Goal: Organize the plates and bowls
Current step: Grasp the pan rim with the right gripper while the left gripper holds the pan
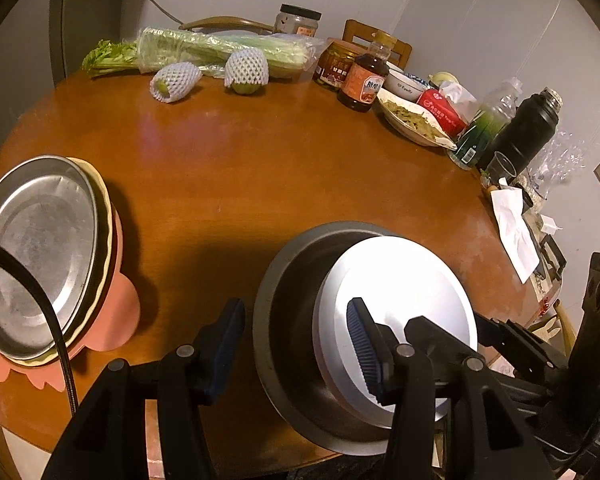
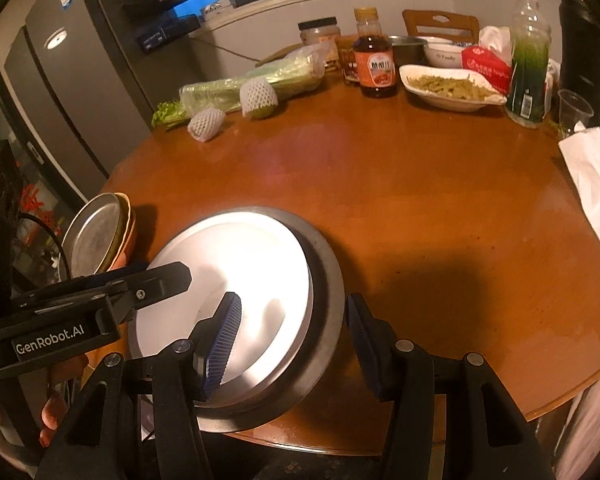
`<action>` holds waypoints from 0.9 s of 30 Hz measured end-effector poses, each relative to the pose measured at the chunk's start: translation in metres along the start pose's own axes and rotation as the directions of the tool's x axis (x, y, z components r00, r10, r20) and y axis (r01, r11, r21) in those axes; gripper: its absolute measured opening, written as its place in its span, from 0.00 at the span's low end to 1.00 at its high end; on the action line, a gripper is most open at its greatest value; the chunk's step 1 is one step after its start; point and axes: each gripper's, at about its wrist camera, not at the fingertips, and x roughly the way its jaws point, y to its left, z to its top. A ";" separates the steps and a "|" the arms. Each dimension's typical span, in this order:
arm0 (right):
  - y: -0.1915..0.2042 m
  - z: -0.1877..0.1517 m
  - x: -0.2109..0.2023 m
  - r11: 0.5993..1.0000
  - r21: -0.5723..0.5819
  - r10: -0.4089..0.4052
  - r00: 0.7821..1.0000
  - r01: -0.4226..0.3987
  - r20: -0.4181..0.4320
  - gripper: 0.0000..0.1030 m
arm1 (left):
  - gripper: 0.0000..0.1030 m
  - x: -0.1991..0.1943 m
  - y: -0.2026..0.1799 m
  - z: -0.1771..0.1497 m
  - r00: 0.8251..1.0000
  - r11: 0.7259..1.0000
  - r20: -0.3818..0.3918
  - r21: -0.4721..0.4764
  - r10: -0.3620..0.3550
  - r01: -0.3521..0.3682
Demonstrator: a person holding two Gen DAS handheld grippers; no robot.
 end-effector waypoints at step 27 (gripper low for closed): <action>0.012 -0.004 0.021 0.998 -0.053 -0.040 0.999 0.038 -0.035 0.53 | 0.49 0.020 -0.002 -0.003 0.999 0.999 -0.042 0.012 -0.031 0.032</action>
